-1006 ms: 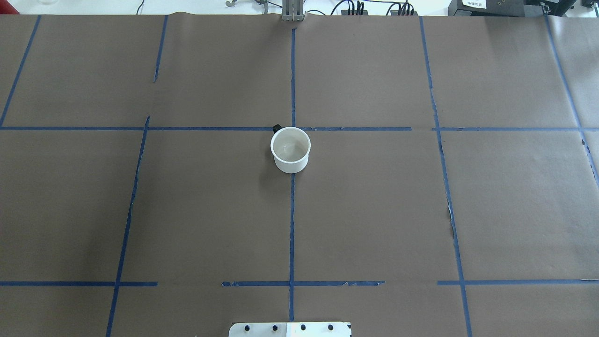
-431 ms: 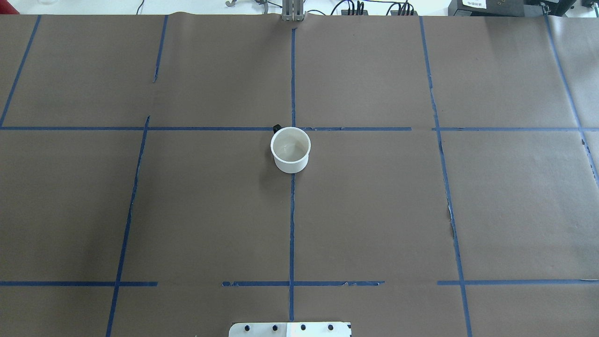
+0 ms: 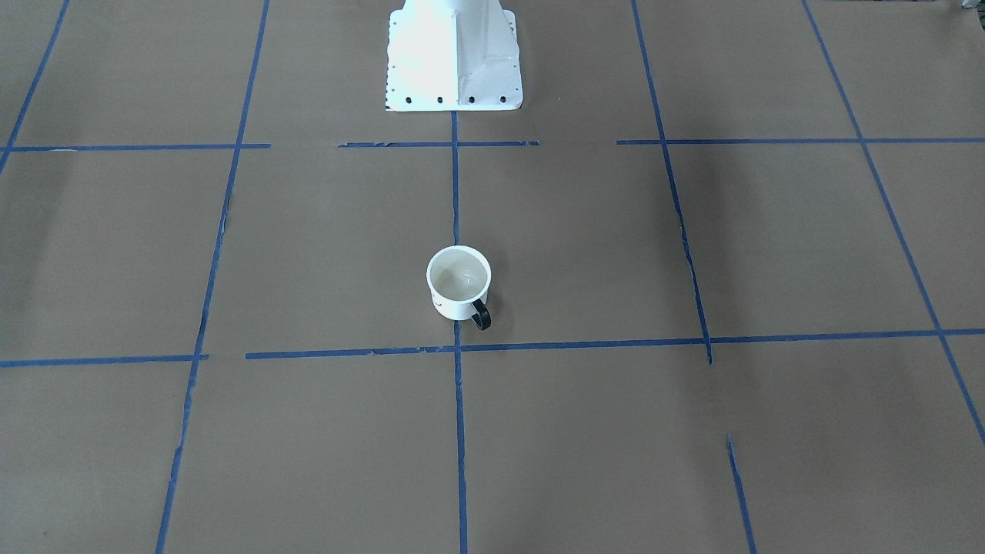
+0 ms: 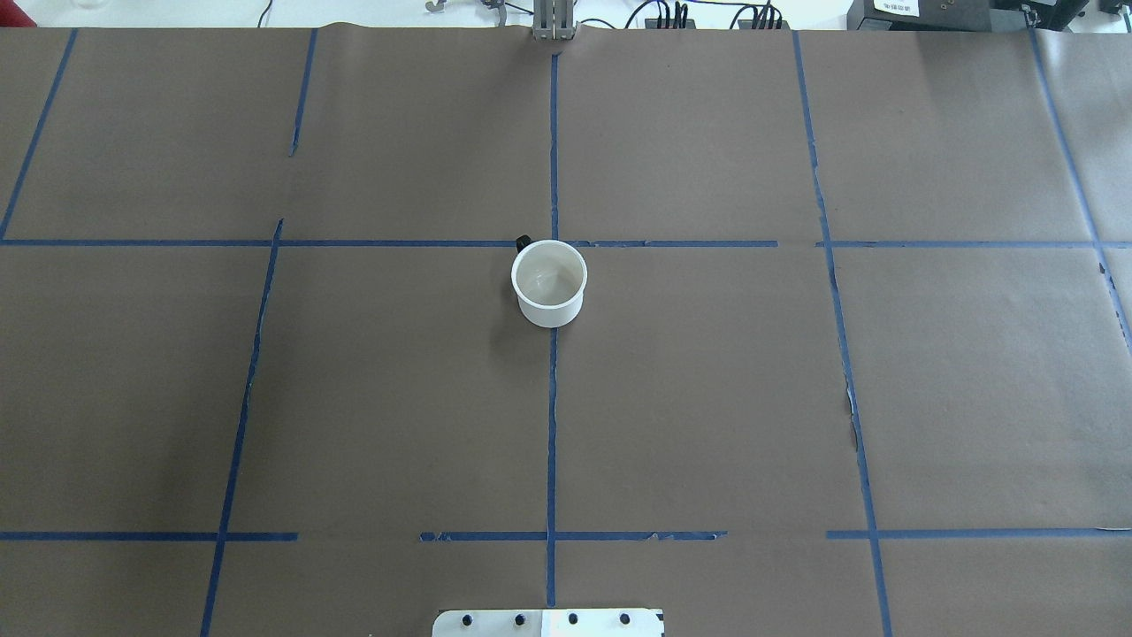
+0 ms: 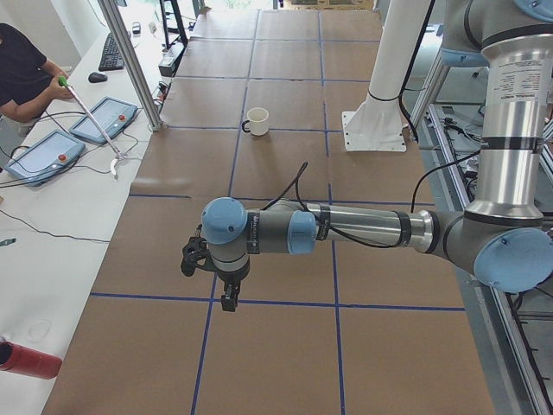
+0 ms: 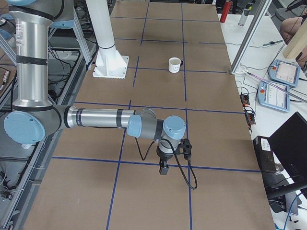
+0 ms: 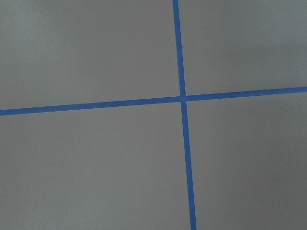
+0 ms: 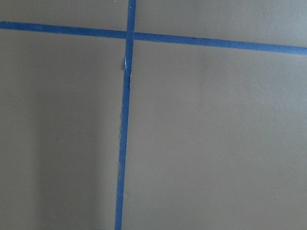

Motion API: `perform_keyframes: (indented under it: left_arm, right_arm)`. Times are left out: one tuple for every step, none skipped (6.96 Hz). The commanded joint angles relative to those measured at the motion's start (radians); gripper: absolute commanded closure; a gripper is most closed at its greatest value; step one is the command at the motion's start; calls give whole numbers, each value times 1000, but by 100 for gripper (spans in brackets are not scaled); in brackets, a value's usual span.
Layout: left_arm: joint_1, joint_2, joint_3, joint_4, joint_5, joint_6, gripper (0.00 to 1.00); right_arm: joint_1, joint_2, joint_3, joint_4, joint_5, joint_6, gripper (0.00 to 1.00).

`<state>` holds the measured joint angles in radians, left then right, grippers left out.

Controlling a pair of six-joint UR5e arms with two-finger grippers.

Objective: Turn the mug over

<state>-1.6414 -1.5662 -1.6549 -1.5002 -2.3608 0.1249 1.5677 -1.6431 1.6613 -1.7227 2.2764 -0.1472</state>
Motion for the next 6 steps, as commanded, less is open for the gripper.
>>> perform_keyframes:
  left_arm:
    - [0,0,0,0,0,-1,0]
    - [0,0,-2,0,0,-1,0]
    - [0,0,3,0,0,-1,0]
    - [0,0,1,0,0,1,0]
    - [0,0,0,0,0,2,0]
    - [0,-2,3,-20,6,2,0]
  right_arm:
    - [0,0,0,0,0,0,0]
    - [0,0,0,0,0,0,0]
    - [0,0,0,0,0,0,0]
    - [0,0,0,0,0,0,0]
    - [0,0,0,0,0,0,0]
    - [0,0,0,0,0,0,0]
